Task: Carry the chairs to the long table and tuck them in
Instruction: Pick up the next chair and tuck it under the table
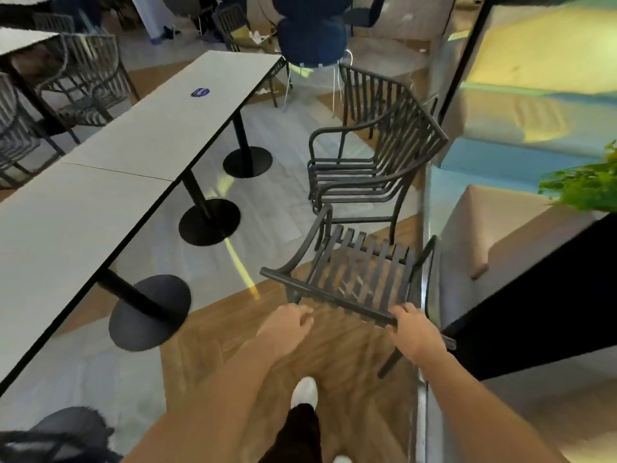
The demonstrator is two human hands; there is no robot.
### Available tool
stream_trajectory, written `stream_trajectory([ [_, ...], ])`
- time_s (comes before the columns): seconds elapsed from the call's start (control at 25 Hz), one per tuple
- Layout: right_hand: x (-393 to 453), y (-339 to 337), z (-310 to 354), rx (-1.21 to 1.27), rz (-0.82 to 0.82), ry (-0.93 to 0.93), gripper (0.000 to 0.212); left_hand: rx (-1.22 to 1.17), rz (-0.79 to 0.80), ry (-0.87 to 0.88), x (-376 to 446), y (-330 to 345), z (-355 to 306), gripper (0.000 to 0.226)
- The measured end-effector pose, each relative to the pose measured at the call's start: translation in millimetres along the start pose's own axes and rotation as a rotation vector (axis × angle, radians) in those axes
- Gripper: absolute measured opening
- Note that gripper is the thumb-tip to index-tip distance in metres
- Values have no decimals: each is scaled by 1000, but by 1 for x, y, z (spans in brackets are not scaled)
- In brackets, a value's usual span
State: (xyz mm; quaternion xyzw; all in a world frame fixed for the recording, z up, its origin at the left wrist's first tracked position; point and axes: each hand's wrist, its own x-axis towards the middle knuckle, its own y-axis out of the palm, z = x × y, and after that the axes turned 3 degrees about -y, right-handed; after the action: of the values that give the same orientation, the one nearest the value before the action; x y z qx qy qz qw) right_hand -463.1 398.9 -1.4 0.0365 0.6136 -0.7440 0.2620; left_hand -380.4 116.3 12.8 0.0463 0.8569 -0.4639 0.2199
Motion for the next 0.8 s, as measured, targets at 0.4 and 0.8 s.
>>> stream_trajectory([
  [0.4,55,15,-8,33,301,327,35,580,240,163,153,-8,24,66],
  [0.8,71,26,-7,37,281,335,17,592,295,82,176,5,10,26],
])
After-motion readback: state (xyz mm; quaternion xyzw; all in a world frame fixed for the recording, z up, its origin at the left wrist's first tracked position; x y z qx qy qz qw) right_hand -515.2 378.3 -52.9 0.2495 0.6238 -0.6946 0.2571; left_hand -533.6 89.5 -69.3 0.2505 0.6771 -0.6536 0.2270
